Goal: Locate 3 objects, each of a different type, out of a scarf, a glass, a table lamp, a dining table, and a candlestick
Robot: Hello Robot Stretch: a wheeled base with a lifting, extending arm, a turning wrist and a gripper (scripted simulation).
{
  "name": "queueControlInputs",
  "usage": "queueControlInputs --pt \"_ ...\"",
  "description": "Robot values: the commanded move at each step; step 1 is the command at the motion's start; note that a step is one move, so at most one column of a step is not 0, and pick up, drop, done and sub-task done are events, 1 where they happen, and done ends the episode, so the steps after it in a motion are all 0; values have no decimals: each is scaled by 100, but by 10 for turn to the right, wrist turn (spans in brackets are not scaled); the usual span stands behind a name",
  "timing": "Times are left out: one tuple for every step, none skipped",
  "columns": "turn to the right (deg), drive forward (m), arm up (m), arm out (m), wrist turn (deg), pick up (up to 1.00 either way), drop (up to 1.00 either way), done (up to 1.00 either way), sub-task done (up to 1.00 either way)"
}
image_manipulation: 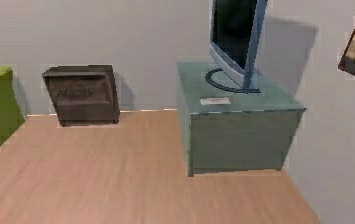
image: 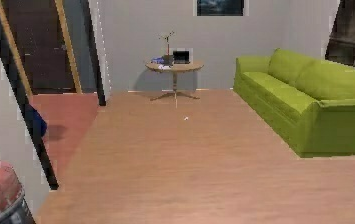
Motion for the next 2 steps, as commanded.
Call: queueControlInputs --pt "-150 0 0 0 0 0 0 0 0" --pt "0 100 0 0 0 0 0 0 0"
